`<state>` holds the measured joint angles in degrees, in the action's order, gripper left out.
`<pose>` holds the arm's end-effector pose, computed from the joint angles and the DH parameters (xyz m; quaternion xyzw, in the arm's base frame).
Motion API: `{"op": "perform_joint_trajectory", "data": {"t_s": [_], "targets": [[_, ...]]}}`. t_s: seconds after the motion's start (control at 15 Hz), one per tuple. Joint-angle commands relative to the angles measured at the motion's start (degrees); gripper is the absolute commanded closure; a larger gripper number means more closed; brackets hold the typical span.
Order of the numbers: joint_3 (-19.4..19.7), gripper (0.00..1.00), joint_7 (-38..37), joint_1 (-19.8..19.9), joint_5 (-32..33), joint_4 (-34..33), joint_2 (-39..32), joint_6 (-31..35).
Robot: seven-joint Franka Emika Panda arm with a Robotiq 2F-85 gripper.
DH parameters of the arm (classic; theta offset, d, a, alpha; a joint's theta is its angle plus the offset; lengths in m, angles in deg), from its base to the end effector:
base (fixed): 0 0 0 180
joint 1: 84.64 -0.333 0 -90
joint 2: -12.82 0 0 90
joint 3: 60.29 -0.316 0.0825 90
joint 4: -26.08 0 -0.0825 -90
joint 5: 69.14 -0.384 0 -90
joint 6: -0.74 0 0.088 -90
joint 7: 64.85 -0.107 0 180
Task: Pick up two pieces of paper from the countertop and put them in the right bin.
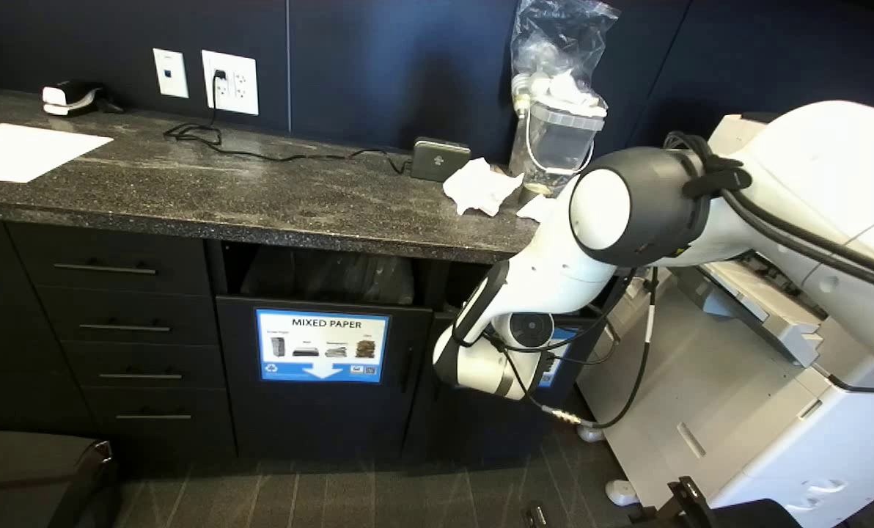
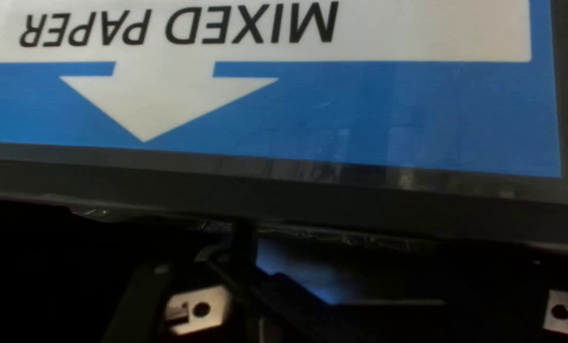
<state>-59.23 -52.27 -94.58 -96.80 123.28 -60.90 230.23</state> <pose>0.5935 0.0295 -0.0058 0.8727 -0.0529 0.4745 0.1023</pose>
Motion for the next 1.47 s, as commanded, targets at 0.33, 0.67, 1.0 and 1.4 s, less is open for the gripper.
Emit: {"op": "perform_joint_trajectory", "data": {"t_s": [0.33,0.67,1.0,1.4], "targets": [[8.0,0.0,10.7,-12.2,-18.7,18.6,22.4,-22.1],[30.6,0.0,25.1,-34.0,-39.7,29.2,31.7,-43.9],[53.5,0.0,15.0,-49.5,-15.4,35.5,35.5,-68.7],[66.5,0.0,11.3,-54.8,13.8,27.8,47.6,-98.3]]}}
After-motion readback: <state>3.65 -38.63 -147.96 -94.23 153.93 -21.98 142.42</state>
